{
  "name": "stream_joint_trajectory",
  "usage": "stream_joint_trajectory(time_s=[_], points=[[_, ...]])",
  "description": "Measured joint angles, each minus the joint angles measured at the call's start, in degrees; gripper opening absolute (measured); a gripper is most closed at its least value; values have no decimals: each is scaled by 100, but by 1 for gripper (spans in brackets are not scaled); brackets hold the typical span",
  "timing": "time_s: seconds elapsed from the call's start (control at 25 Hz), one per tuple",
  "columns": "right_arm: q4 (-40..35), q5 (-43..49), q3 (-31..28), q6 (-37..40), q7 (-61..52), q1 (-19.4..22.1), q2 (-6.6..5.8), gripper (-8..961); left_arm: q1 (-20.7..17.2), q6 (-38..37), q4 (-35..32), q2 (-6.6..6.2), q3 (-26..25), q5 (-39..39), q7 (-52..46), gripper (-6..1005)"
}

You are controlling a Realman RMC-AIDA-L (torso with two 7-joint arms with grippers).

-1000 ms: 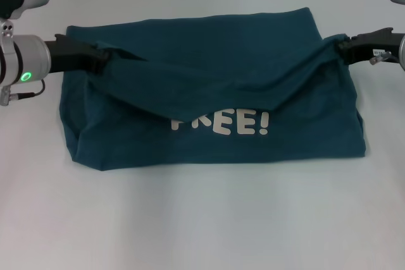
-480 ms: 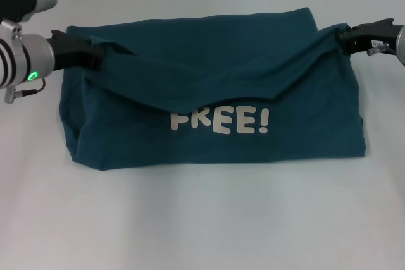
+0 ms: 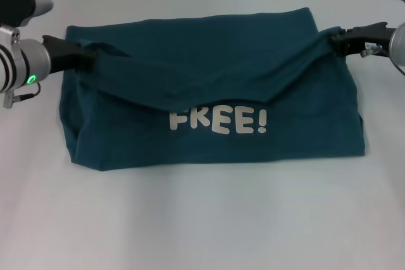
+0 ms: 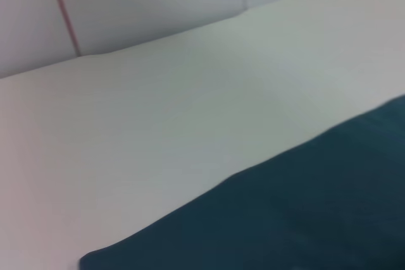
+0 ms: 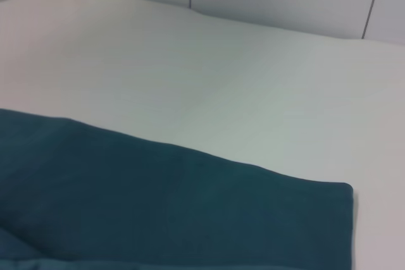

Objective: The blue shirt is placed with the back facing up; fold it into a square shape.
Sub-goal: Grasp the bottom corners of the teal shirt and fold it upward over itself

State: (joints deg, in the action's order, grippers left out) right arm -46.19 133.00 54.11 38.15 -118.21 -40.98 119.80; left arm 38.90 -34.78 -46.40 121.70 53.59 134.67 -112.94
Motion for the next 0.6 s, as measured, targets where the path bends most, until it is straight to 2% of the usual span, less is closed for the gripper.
stream_joint_trajectory(time_s=[0.12, 0.36, 0.56, 0.6], points=[[78, 122, 0, -10, -131, -100, -5, 139, 0, 105, 56, 8, -17, 33, -68, 97], [116, 387, -3, -40, -331, -188, 1, 330, 6, 75, 80, -2, 24, 40, -66, 302], [128, 371, -6, -44, -354, -148, 0, 460, 24, 16, 78, -17, 7, 36, -76, 540], [125, 369, -7, -40, -354, -138, 0, 483, 32, -6, 68, -17, -2, 30, -84, 559]])
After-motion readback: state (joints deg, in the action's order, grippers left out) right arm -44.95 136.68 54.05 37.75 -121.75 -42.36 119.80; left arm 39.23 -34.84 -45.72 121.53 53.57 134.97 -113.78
